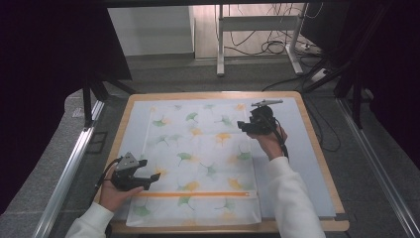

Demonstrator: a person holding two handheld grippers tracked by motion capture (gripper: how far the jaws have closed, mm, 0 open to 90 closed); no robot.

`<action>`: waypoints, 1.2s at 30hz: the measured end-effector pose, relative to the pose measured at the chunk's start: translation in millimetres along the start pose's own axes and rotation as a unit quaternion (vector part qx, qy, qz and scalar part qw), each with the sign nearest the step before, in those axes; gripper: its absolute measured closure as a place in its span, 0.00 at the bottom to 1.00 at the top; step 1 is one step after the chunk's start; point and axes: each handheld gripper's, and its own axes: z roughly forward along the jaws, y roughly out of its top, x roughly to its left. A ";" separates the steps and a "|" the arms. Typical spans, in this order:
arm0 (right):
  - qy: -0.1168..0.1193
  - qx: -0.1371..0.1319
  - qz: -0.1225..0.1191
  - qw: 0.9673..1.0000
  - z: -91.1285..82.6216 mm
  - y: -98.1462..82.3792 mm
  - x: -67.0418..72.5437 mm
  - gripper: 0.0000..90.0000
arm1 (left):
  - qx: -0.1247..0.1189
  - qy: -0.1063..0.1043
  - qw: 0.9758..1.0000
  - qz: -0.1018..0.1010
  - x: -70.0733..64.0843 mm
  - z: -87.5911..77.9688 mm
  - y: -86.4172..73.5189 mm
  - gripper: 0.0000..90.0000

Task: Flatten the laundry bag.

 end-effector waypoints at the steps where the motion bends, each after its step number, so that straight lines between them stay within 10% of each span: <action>1: 0.007 0.001 -0.002 1.000 -3.0 -4.4 3.0 0.47 | 0.001 0.002 1.000 0.004 -1.0 0.1 0.5 0.27; 14: 0.090 -0.010 -0.026 0.996 -45.4 -74.9 41.3 0.52 | -0.005 -0.008 1.000 0.005 -11.3 0.9 6.9 0.27; 25: 0.095 0.015 -0.034 0.995 -84.2 -139.4 34.0 0.77 | -0.007 -0.014 1.000 0.023 -23.9 6.4 18.0 0.27; 36: 0.105 0.019 -0.017 0.994 -96.2 -151.3 19.1 0.98 | -0.005 -0.025 0.999 0.046 -37.5 14.3 28.6 0.27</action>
